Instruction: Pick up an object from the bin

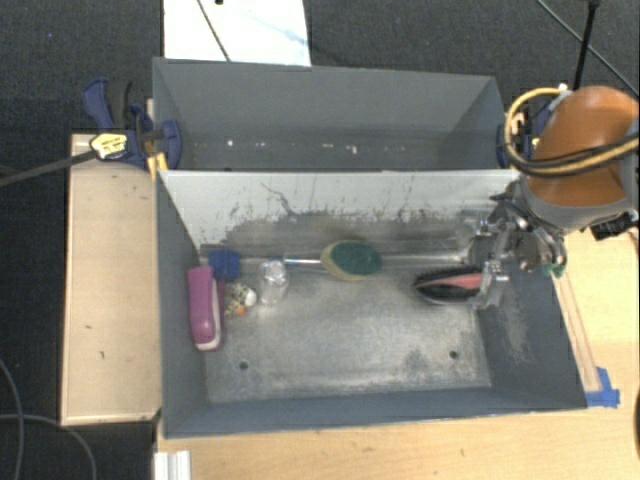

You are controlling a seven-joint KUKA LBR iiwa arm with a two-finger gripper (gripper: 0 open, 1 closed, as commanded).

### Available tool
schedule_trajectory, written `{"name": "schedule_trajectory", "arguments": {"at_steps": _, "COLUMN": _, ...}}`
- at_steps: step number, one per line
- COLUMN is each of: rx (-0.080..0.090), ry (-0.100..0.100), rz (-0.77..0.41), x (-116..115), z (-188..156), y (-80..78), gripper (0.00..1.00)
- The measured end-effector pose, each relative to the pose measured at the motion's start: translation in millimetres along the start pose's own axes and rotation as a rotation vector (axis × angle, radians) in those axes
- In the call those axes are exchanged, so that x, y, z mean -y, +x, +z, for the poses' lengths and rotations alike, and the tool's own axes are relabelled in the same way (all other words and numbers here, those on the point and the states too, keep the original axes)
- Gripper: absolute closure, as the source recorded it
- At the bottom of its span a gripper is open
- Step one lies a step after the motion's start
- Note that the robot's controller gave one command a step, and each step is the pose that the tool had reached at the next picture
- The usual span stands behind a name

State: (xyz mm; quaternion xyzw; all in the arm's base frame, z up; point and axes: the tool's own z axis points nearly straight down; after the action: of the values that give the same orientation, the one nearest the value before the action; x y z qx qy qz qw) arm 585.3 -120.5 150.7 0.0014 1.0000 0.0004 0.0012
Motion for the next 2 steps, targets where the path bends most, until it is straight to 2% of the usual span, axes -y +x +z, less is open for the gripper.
{"name": "schedule_trajectory", "arguments": {"at_steps": 1, "rx": -0.005, "ry": 0.000, "rz": -0.091, "x": 12.1, "z": 65.2, "y": 0.1, "gripper": 0.00}}
{"name": "schedule_trajectory", "arguments": {"at_steps": 2, "rx": 0.001, "ry": 0.001, "rz": -0.089, "x": 12.1, "z": 61.5, "y": -1.6, "gripper": 1.00}}
